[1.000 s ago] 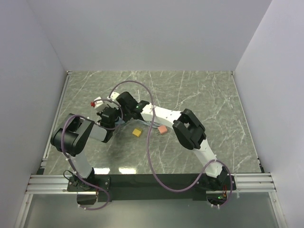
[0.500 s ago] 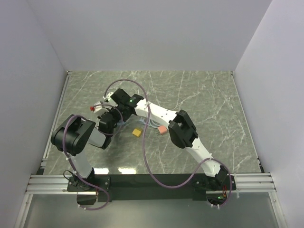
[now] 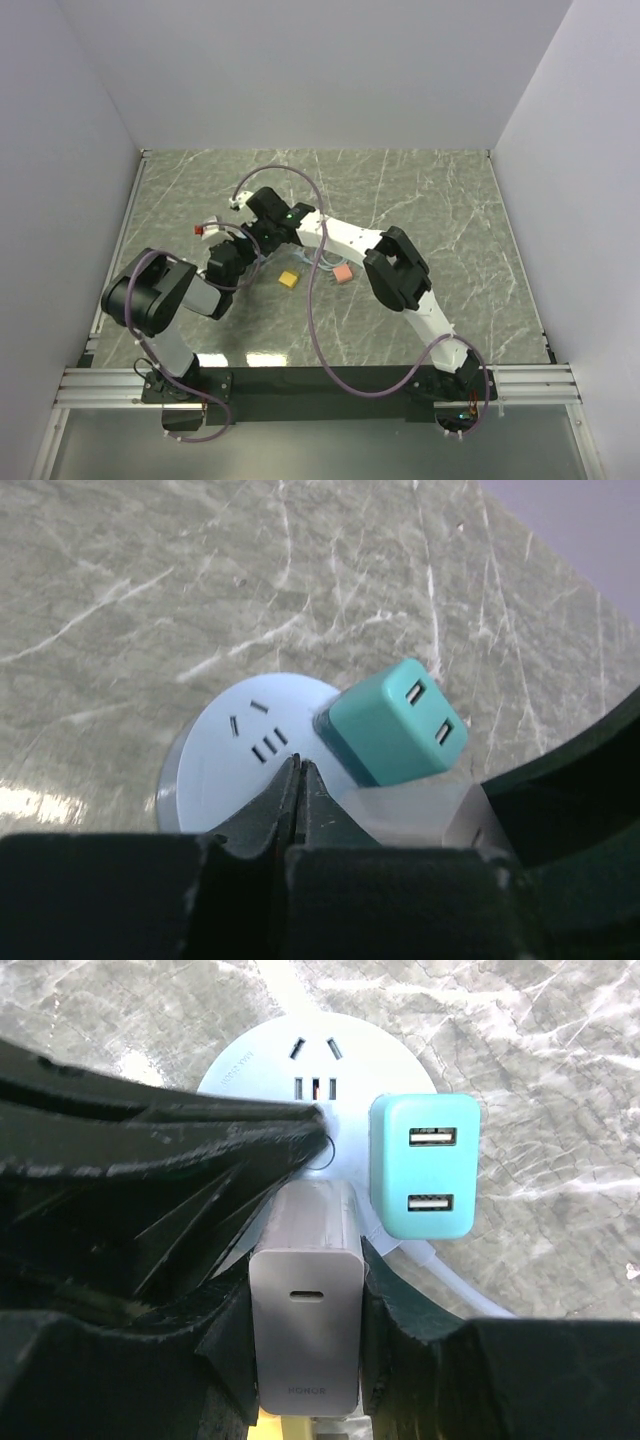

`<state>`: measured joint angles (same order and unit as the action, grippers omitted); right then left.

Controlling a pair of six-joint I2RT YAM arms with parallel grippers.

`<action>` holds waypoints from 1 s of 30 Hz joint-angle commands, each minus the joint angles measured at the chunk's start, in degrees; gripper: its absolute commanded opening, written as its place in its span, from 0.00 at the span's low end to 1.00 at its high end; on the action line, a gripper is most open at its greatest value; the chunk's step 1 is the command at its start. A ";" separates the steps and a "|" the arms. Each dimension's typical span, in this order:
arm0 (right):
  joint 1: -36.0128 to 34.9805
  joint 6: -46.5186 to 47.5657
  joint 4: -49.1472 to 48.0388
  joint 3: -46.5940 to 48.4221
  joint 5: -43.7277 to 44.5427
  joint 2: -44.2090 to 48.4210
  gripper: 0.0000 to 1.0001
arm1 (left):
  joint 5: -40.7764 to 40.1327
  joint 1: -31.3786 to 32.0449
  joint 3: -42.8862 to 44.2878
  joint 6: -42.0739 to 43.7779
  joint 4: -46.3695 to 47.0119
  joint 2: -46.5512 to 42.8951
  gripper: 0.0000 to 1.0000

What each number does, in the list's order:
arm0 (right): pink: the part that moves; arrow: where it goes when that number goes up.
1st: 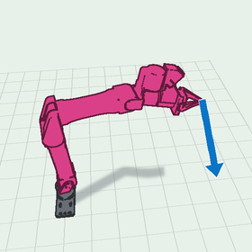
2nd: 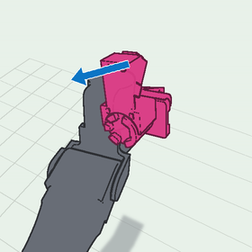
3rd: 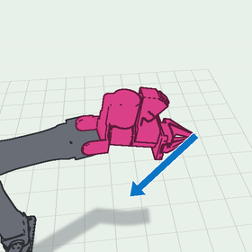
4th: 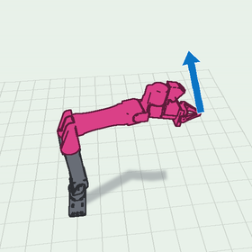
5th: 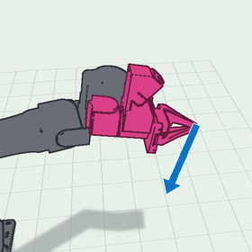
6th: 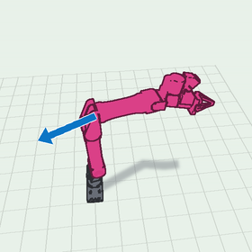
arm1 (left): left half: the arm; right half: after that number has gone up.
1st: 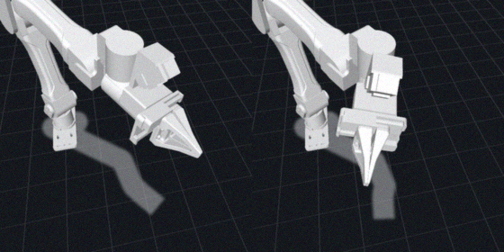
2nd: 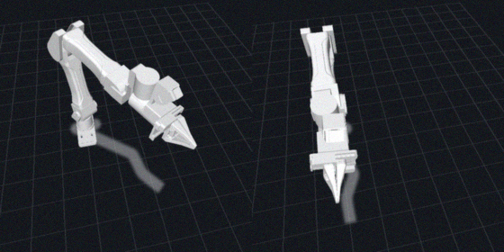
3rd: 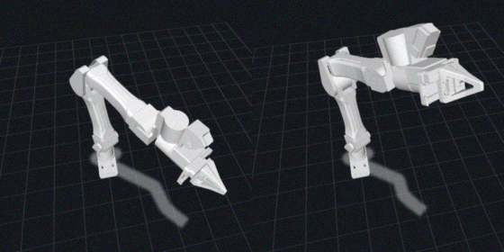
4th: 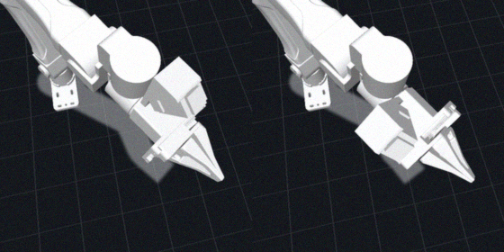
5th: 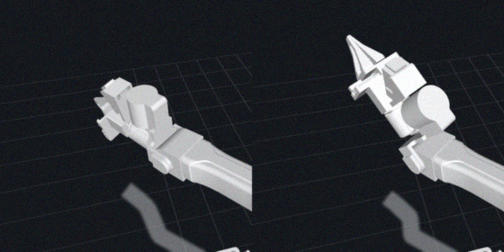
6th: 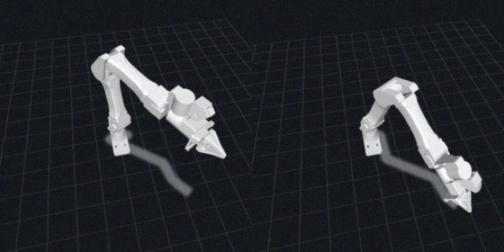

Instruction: Insert the plug

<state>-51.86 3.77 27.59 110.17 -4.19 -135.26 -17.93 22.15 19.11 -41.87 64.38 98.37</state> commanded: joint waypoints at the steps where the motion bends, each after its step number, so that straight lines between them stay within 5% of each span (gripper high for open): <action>1: -0.18 -2.71 11.26 -9.44 -4.16 -13.01 0.00 | 8.71 4.30 -0.66 -0.32 -14.01 -3.35 0.02; 3: 0.26 -3.06 9.85 -11.10 -4.60 -11.00 0.08 | 7.30 4.30 -0.48 -0.15 -16.46 -5.89 0.05; 6: 0.97 -3.68 5.73 -14.88 -5.30 -5.92 0.58 | 7.47 4.22 -0.39 -0.41 -17.27 -7.66 0.07; 7: 1.05 -3.68 2.24 -18.64 -5.83 -4.24 0.85 | 7.47 4.30 -0.48 -0.58 -17.62 -8.01 0.07; 8: 1.14 -3.68 0.29 -20.76 -6.36 -2.48 0.90 | 7.21 4.22 -0.31 -0.41 -18.23 -8.28 0.07; 23: 1.49 -6.94 -18.18 -43.01 -0.30 28.35 0.95 | 1.76 4.30 2.07 2.58 -26.32 -17.67 0.09; 30: 1.58 -5.53 -22.39 -50.22 0.49 40.51 0.96 | 2.73 4.30 3.21 3.37 -29.66 -22.69 0.20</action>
<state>-50.11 -1.63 8.40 61.32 -5.17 -100.42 -16.12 26.13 20.18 -39.77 36.49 78.48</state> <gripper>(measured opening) 0.960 0.187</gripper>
